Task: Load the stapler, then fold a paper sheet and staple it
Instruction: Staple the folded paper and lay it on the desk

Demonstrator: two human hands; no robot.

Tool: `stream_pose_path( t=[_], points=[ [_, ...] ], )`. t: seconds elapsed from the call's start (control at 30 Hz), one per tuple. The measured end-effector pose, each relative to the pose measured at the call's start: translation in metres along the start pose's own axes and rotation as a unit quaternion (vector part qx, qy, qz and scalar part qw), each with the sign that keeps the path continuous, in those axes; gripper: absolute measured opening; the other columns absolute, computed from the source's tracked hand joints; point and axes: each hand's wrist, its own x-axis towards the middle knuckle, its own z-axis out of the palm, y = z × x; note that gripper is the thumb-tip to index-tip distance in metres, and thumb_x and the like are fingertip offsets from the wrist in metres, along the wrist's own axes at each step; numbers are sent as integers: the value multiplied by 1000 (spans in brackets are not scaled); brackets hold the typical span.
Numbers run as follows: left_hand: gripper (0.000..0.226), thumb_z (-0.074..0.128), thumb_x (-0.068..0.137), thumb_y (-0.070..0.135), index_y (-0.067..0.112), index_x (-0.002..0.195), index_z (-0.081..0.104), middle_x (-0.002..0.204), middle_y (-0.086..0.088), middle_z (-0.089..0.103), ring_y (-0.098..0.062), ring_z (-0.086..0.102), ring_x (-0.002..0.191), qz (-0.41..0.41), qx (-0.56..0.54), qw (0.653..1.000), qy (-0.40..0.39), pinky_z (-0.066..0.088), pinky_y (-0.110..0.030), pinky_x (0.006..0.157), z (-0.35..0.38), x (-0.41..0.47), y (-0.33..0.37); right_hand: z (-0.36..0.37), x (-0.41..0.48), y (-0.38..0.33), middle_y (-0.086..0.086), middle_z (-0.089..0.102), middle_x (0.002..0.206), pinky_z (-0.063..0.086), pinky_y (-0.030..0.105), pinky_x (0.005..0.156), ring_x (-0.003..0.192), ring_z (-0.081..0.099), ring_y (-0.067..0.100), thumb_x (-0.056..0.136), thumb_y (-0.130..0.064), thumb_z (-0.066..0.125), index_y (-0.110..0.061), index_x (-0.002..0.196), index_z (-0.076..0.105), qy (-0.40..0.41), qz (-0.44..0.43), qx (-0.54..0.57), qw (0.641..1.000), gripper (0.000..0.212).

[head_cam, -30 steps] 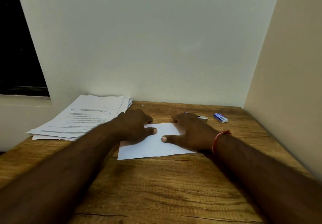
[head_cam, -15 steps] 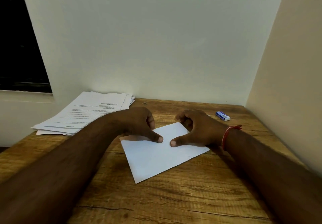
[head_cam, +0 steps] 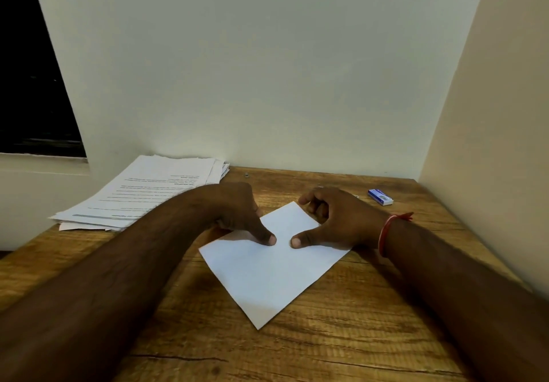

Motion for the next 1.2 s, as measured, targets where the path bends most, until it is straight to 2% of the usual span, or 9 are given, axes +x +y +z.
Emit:
stream_pose_path(
  t=[0.17, 0.33, 0.5, 0.7, 0.8, 0.87, 0.97, 1.07, 1.2],
  points=[
    [30, 85, 95, 50, 21, 101, 77, 106, 0, 77, -19, 71, 103, 51, 11, 998, 46, 52, -29, 78, 5, 0, 1, 5, -1, 5, -23, 71, 113, 60, 26, 80, 98, 68, 1, 66, -75, 93, -46, 129, 67, 63, -37, 53, 996, 74],
    [25, 80, 99, 47, 23, 102, 76, 96, 7, 71, -10, 66, 85, 75, -87, 965, 234, 42, -29, 66, -16, -1, -20, 6, -2, 6, -14, 76, 110, 55, 13, 67, 93, 73, -2, 86, -66, 83, -36, 125, 70, 158, -25, 213, 964, 51],
    [23, 63, 112, 27, 9, 126, 69, 129, -17, 69, -38, 65, 121, -22, -144, 908, 393, 41, -34, 88, -42, 19, -85, 4, -1, 5, -4, 71, 114, 57, 28, 84, 102, 72, 13, 91, -67, 75, -31, 143, 62, 169, -3, 211, 963, 65],
    [29, 58, 103, 13, 0, 127, 69, 141, -27, 68, -46, 64, 130, -179, -88, 911, 361, 51, -46, 109, -57, 29, -172, 5, -7, -1, -8, 69, 115, 51, 22, 80, 105, 65, 6, 93, -60, 76, -33, 144, 61, 135, -3, 188, 973, 60],
    [30, 62, 102, 30, 10, 123, 68, 139, -4, 63, -22, 61, 133, -231, -50, 919, 316, 47, -40, 116, -57, 13, -180, 5, -7, -2, -10, 68, 116, 51, 22, 80, 106, 64, 6, 91, -62, 77, -35, 144, 62, 132, 4, 176, 975, 61],
    [59, 63, 101, 49, 12, 147, 64, 153, -4, 56, -17, 53, 147, -273, -47, 913, 300, 38, -34, 123, -55, 14, -187, 4, -7, -2, -11, 69, 115, 52, 23, 81, 106, 64, 6, 90, -60, 79, -36, 143, 62, 132, 6, 175, 976, 60],
    [68, 57, 78, 53, 25, 139, 65, 155, -5, 57, -26, 53, 147, -321, -44, 903, 282, 34, -44, 126, -53, 48, -227, 5, -7, -2, -12, 72, 110, 54, 25, 83, 106, 67, 6, 89, -54, 84, -35, 140, 63, 134, 6, 178, 975, 58],
    [39, 63, 85, 37, 26, 123, 63, 141, -10, 61, -36, 55, 138, -346, -49, 883, 313, 31, -50, 122, -48, 21, -191, 5, -8, -3, -13, 73, 109, 56, 28, 88, 108, 67, 6, 88, -52, 87, -35, 138, 64, 130, 5, 163, 978, 58],
    [46, 69, 91, 29, 15, 134, 59, 140, -19, 55, -44, 50, 138, -331, -2, 868, 369, 32, -53, 119, -45, 9, -154, -3, -4, 4, -12, 71, 119, 58, 30, 91, 110, 68, 10, 88, -49, 87, -33, 138, 67, 162, -2, 136, 977, 56]
  ],
)
